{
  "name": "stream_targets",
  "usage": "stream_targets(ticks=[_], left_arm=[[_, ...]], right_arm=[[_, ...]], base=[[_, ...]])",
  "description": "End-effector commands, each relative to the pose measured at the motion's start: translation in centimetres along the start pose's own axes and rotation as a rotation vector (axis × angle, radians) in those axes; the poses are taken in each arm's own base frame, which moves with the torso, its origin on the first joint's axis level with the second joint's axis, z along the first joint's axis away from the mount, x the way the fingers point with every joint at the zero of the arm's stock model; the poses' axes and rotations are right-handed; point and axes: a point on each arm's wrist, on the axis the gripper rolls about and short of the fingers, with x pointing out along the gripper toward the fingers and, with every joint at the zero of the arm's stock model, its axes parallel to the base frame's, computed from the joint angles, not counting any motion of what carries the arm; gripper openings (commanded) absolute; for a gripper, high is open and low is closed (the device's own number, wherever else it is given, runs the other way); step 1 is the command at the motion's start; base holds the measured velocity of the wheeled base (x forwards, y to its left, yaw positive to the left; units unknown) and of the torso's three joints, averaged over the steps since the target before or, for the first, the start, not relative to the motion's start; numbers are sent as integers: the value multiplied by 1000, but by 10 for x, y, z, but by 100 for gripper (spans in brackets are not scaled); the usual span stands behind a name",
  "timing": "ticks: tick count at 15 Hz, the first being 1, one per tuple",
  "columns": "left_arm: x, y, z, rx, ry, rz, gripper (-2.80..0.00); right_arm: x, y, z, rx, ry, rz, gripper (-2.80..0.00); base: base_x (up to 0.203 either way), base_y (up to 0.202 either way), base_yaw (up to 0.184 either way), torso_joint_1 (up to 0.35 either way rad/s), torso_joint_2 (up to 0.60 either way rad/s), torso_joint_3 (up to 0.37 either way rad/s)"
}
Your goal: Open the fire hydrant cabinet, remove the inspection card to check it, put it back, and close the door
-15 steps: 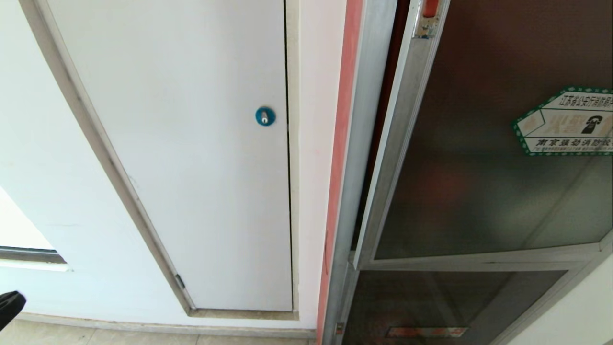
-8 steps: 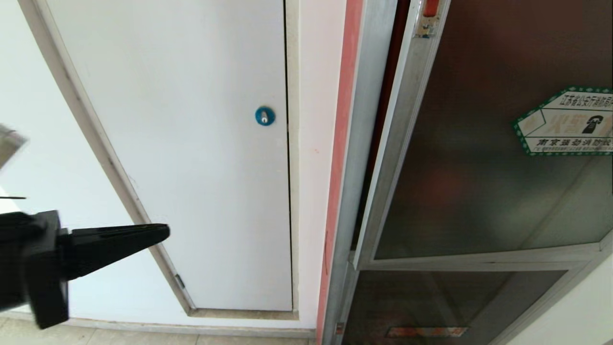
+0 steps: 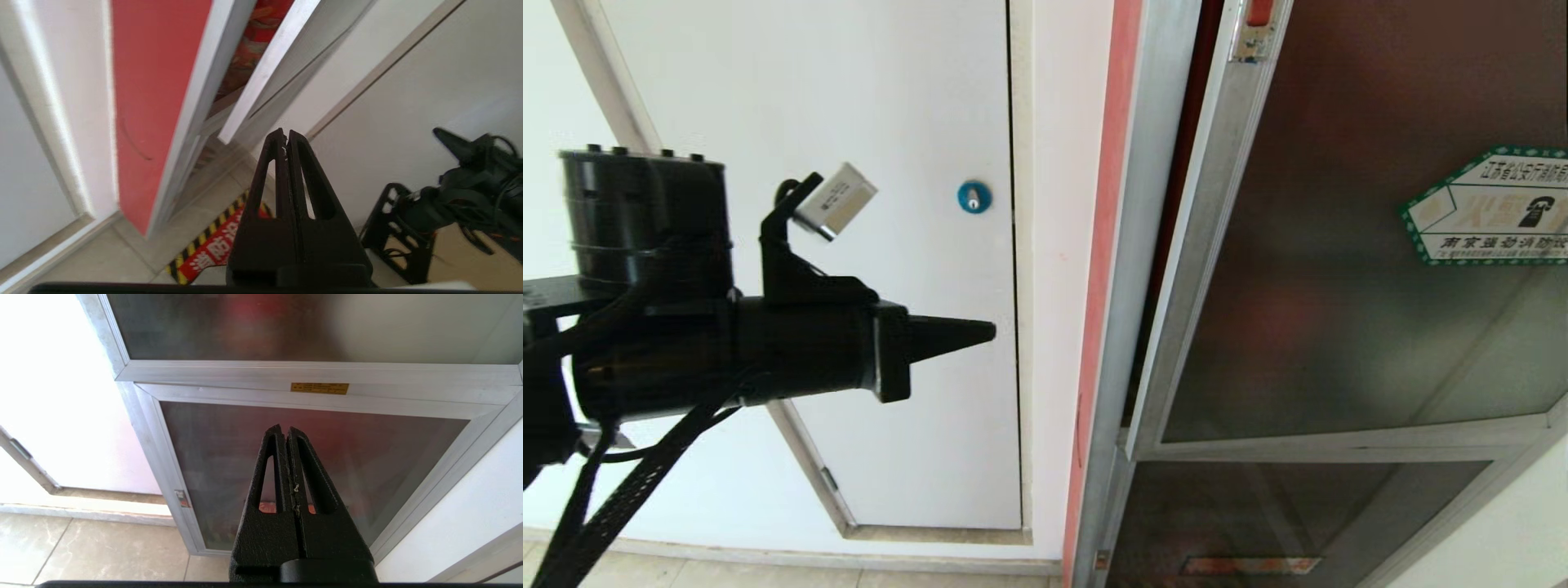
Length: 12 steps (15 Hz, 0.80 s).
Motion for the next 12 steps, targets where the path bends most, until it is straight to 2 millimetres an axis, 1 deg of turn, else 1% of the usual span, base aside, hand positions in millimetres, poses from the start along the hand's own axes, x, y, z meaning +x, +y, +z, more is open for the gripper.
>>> stream_targets(ticks=[1, 3, 5, 7, 9, 12], left_arm=[[28, 1, 1, -41, 32, -41, -280], [42, 2, 5, -42, 11, -66, -280], [58, 7, 9, -34, -9, -76, -280], [69, 9, 14, -29, -18, -85, -280], [84, 7, 14, -22, -12, -107, -280], [103, 10, 9, -18, 2, -122, -280]], right_arm=[[0, 0, 0, -1, 1, 1, -280], [0, 0, 0, -1, 1, 1, -280], [0, 0, 0, -1, 1, 1, -280], [0, 0, 0, -1, 1, 1, -280], [0, 0, 0, -2, 1, 1, -280], [0, 0, 0, 1, 1, 1, -280]], base=[[0, 0, 0, 0, 0, 0], [0, 0, 0, 0, 0, 0], [0, 0, 0, 0, 0, 0], [0, 0, 0, 0, 0, 0], [0, 0, 0, 0, 0, 0], [0, 0, 0, 0, 0, 0]])
